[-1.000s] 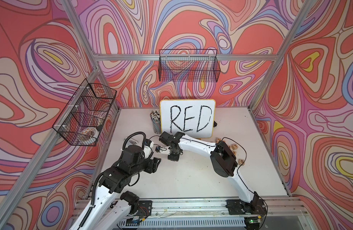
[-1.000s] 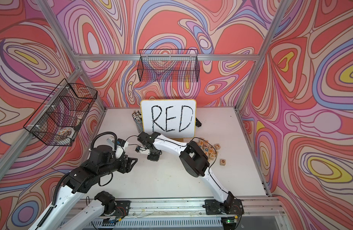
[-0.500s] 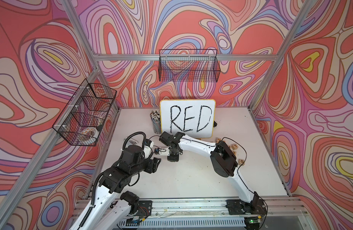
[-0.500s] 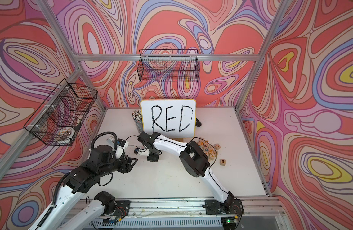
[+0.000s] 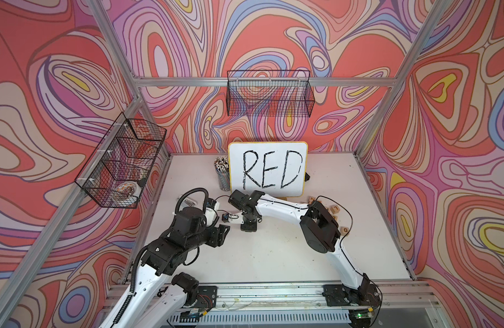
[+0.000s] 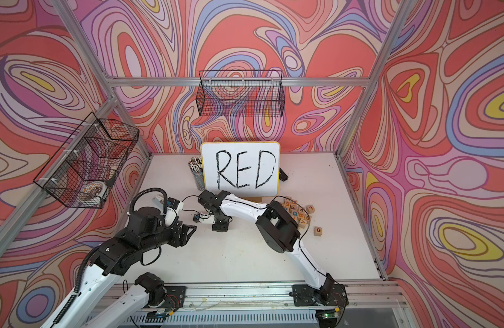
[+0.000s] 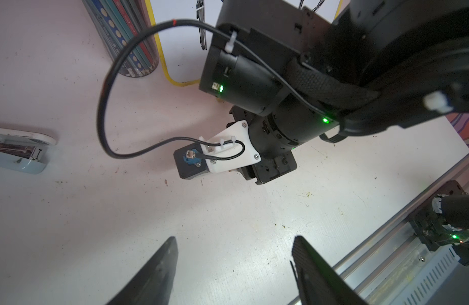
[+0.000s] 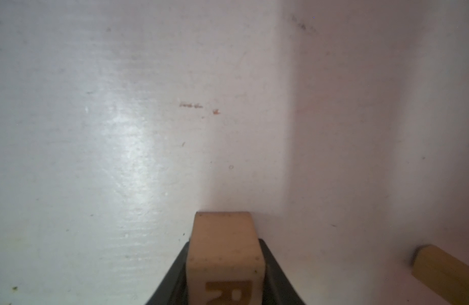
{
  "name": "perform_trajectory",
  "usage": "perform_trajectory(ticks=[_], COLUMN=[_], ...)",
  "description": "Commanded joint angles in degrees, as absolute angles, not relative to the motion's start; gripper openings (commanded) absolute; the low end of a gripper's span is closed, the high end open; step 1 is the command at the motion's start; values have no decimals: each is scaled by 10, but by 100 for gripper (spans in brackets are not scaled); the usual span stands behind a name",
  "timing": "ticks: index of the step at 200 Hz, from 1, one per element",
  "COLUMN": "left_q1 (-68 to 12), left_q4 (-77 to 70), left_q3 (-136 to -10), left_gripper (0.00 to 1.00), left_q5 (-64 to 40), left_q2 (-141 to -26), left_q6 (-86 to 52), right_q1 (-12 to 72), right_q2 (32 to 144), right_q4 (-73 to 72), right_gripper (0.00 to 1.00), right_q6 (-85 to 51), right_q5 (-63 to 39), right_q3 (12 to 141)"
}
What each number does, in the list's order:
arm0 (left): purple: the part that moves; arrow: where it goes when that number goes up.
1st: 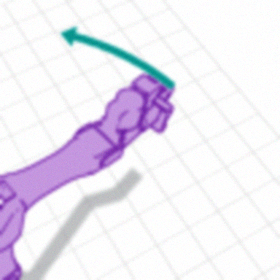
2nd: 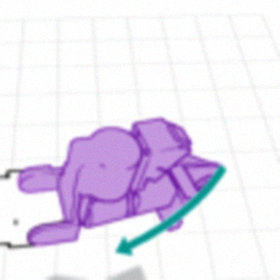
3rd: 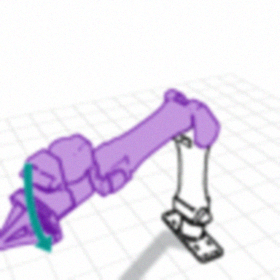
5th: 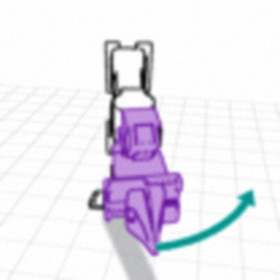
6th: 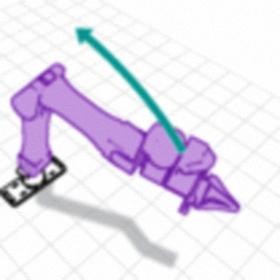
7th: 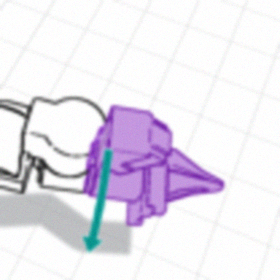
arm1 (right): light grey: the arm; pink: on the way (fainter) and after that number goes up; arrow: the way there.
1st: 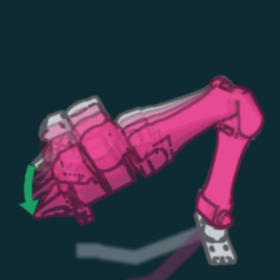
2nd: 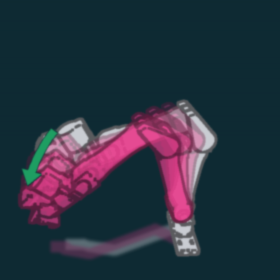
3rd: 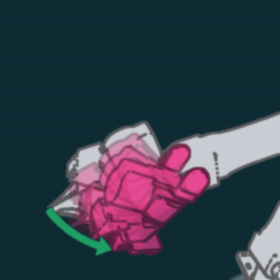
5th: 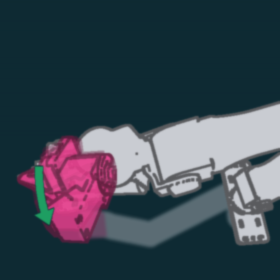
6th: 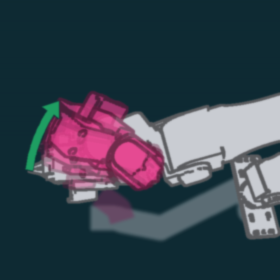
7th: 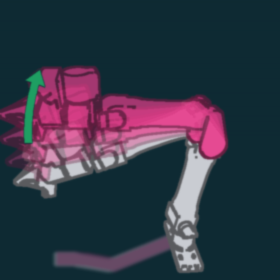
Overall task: Assemble the uppercase word "red" with letter blocks
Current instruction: Adjust the letter block at the center of the board.
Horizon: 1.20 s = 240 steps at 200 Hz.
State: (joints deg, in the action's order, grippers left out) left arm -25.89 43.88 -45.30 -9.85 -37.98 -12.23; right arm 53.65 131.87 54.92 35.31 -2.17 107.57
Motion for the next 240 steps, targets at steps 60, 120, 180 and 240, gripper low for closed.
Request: perform_trajectory(ticks=[60, 120, 180, 240], left_q1=[-260, -260, -261, -261], left_q4=[435, 435, 434, 434], left_q3=[-447, -447, -448, -475], left_gripper=[72, 72, 72, 68], left_q5=[-94, -96, -96, -98], left_q2=[-379, -377, -377, -406], left_q6=[-119, -119, -118, -103], right_q1=[536, 535, 534, 481], right_q2=[1257, 1228, 1070, 820], right_q4=[521, 532, 424, 293], right_gripper=[41, 40, 37, 35], right_q6=[355, 354, 285, 66], right_q5=[-36, -34, -6, 124], right_q3=[1051, 1043, 911, 702])
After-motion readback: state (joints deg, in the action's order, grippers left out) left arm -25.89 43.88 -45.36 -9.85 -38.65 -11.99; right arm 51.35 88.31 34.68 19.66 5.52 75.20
